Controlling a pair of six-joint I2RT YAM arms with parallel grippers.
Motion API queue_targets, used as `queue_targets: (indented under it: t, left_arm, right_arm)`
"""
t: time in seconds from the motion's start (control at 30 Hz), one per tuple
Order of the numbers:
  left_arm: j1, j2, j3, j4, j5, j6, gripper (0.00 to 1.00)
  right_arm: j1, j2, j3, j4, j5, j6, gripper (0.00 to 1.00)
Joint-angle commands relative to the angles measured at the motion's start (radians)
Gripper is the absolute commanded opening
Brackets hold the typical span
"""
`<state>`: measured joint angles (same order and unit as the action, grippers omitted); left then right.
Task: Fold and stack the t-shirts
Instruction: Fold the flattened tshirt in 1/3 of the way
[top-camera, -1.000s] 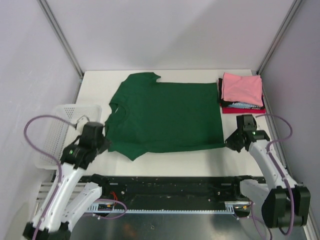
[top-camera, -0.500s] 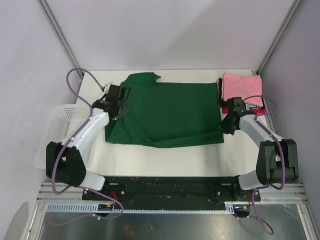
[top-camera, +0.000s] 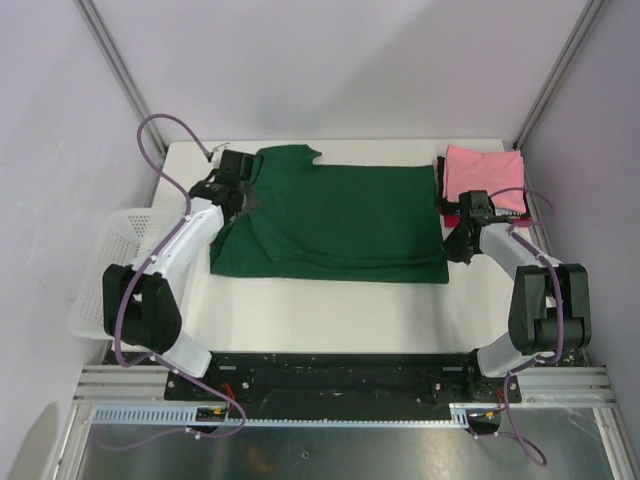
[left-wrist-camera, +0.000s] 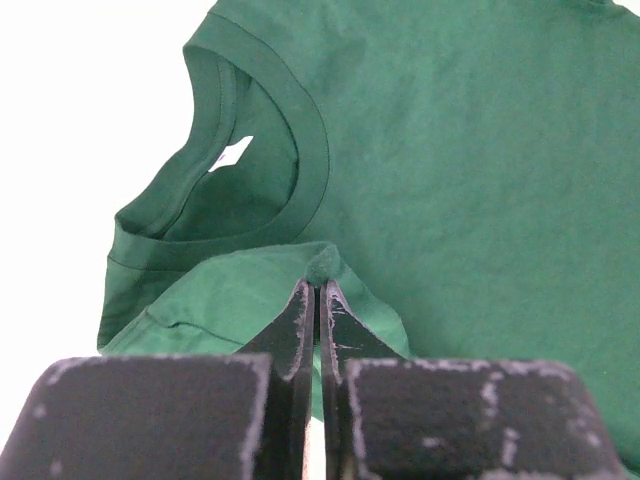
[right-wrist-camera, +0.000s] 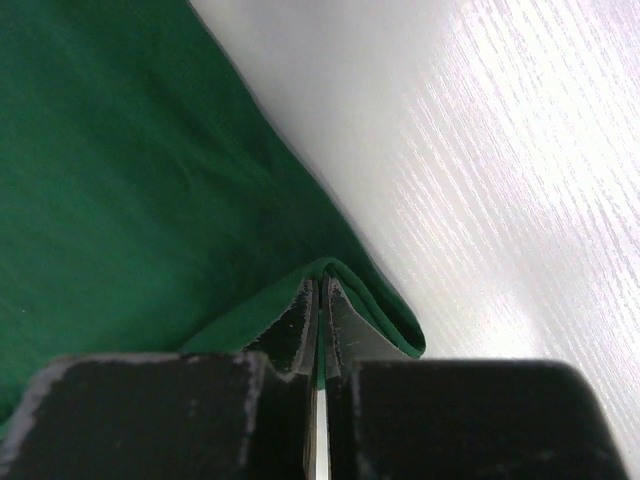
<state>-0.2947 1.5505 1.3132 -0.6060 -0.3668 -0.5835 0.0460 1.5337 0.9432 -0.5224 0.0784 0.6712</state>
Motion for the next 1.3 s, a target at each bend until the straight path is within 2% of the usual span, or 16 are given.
queue_targets:
  t: [0.0, 0.33, 0.73, 1.27]
  left_arm:
    - [0.014, 0.016, 0.046, 0.024, -0.037, 0.033, 0.00]
    - [0.054, -0.003, 0.031, 0.025, -0.035, 0.026, 0.00]
    - [0.074, 0.038, 0.034, 0.025, -0.029, 0.025, 0.00]
    - [0.109, 0.066, 0.068, 0.026, 0.005, 0.045, 0.00]
  right_arm:
    - [-0.012, 0.002, 0.044, 0.052, 0.006, -0.018, 0.00]
    - [-0.032, -0.015, 0.046, 0.060, 0.004, -0.025, 0.00]
    - [-0.038, 0.016, 0.054, 0.111, -0.032, -0.024, 0.00]
    - [-0.038, 0.077, 0.105, 0.099, -0.039, -0.036, 0.00]
